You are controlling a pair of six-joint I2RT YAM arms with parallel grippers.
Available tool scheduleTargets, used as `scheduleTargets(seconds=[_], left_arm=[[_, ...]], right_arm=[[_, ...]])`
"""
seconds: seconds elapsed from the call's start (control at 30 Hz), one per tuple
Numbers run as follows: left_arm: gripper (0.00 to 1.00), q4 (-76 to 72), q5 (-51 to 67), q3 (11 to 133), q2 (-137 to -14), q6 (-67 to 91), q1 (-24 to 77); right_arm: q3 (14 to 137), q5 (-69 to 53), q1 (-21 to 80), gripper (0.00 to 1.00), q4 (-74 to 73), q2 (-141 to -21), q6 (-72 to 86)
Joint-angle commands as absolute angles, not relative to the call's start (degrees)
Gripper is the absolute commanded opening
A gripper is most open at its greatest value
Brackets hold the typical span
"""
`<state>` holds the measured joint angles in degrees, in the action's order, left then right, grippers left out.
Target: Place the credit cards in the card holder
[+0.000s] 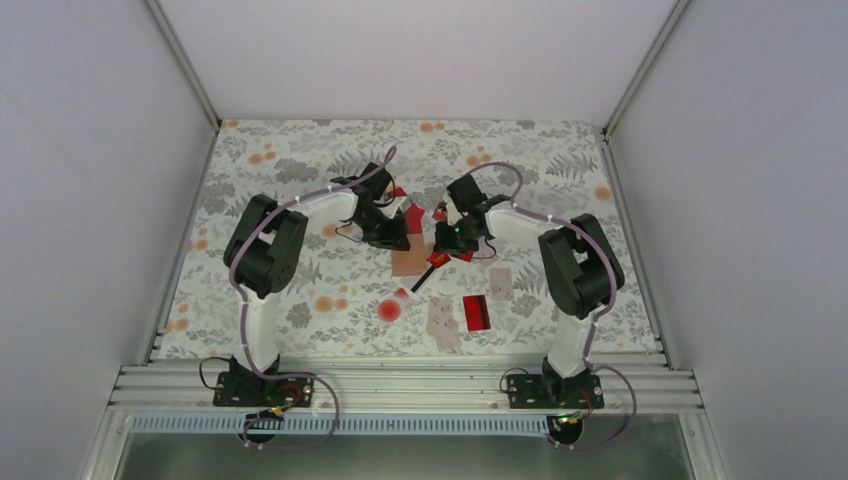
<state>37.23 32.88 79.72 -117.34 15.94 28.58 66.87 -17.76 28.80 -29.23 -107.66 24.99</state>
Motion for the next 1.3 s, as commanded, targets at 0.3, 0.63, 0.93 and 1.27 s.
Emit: scheduleTargets(seconds=[0.3, 0.63, 0.93, 1.27], left_arm=[[0.15, 37.95, 31.12, 80.41, -120.05, 15.29, 29.72], [0.15, 37.79, 31.46, 80.33, -119.99, 15.29, 29.79], [0.15, 37.71, 31.93, 80.20, -120.33, 15.12, 29.79], [0.15, 37.75, 32.17, 80.59, -120.68, 14.86, 29.79]], right_arm=[[68.82, -21.83, 30.15, 0.10, -26.51, -109.88, 23.90], [69.61, -22.00, 31.59, 0.10, -24.87, -110.21, 25.40], [70.20, -24.28, 32.45, 0.10, -23.60, -110.80, 25.18], [70.91, -25.29, 33.13, 0.10, -23.29, -111.31, 25.57]])
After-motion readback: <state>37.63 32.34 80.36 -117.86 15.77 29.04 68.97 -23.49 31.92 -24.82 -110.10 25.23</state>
